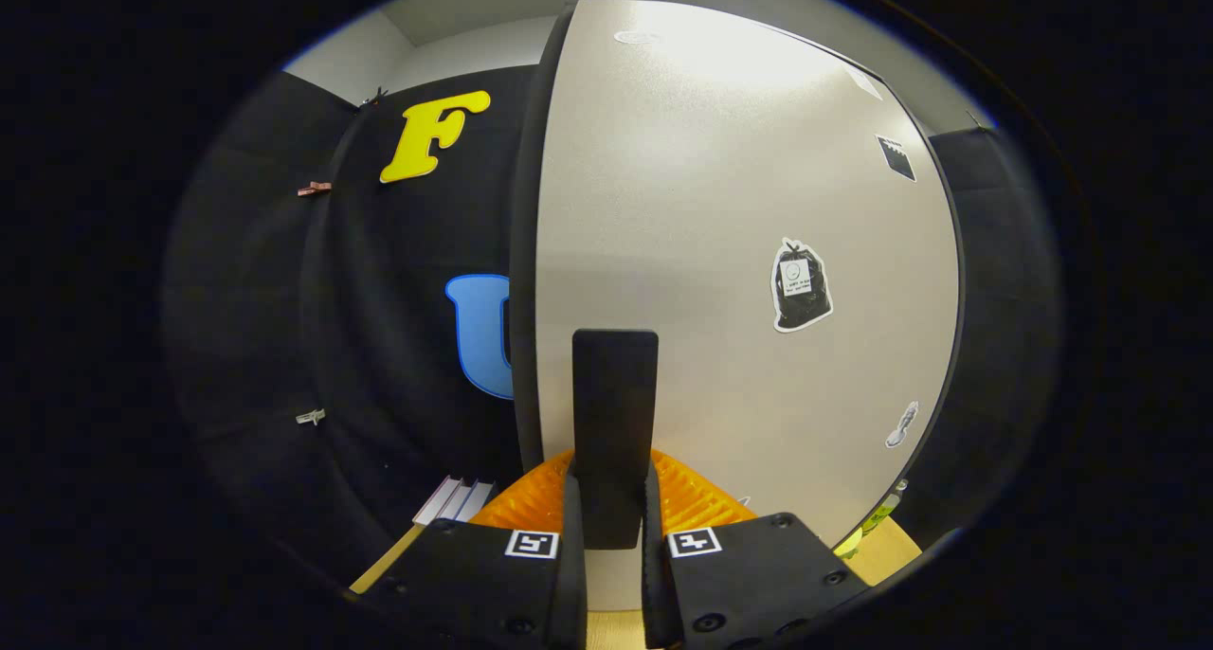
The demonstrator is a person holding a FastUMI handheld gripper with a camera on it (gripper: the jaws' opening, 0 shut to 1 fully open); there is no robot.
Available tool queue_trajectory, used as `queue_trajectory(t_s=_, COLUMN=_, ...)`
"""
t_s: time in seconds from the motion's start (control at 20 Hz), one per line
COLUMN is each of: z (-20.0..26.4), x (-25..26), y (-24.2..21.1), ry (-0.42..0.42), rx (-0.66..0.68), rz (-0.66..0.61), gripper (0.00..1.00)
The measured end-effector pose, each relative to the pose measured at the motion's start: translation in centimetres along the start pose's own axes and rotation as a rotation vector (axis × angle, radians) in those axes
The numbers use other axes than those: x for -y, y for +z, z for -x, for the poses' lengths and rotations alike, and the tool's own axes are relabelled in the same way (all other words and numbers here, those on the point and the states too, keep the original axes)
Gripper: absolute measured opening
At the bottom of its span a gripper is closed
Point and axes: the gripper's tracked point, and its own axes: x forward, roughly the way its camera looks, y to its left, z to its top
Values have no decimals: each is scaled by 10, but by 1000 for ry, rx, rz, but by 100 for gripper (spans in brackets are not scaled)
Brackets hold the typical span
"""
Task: Open the shoe cabinet door, grab the shoes and put them into the shoe cabinet, then close the shoe cabinet door.
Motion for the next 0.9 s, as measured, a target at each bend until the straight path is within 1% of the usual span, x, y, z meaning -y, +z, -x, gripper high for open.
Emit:
queue_trajectory(t_s=0.25, z=20, x=-1, y=2, ry=36, rx=-8, rz=-6, gripper=27)
queue_trajectory(t_s=0.4, z=39, x=7, y=1, ry=63, rx=-8, rz=1, gripper=27)
queue_trajectory(t_s=0.9, z=92, x=26, y=0, ry=185, rx=-30, rz=-11, gripper=27)
